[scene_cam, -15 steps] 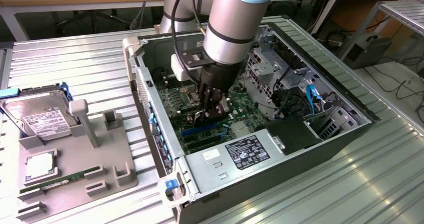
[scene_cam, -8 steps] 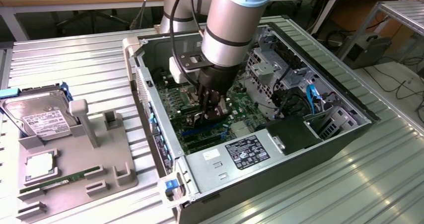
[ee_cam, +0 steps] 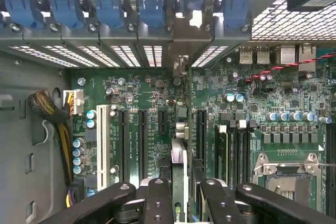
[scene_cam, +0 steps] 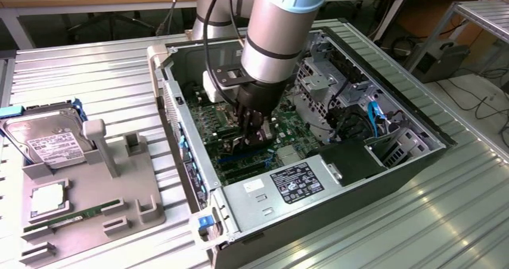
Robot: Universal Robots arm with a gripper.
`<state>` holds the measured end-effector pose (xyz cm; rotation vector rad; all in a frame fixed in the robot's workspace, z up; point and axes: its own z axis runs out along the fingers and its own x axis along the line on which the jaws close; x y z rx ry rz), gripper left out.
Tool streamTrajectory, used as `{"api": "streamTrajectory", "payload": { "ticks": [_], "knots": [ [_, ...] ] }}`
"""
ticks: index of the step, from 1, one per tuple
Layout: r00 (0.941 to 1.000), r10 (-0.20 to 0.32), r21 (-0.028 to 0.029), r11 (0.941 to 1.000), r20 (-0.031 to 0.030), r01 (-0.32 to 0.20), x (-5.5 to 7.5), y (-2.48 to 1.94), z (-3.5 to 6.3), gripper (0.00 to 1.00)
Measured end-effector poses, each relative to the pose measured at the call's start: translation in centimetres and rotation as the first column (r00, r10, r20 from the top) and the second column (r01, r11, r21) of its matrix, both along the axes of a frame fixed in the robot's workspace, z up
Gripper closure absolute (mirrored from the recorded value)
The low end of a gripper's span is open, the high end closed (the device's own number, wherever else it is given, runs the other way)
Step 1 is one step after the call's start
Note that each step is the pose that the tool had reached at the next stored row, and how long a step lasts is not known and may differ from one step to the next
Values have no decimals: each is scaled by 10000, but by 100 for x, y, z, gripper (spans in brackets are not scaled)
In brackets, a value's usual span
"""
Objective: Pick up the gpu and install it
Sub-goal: 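Insert the gpu into the slot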
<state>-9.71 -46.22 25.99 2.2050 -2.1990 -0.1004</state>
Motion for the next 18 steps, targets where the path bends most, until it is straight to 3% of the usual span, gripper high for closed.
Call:
{"api": "streamTrajectory", "payload": {
  "ticks": [13, 14, 18],
  "knots": [
    [10000, 0, 7, 10000, 4, 0, 0, 1, -40, 73],
    [10000, 0, 4, 10000, 2, 0, 0, 0, -32, 66],
    [10000, 0, 3, 10000, 1, 0, 0, 0, 133, 66]
  ]
}}
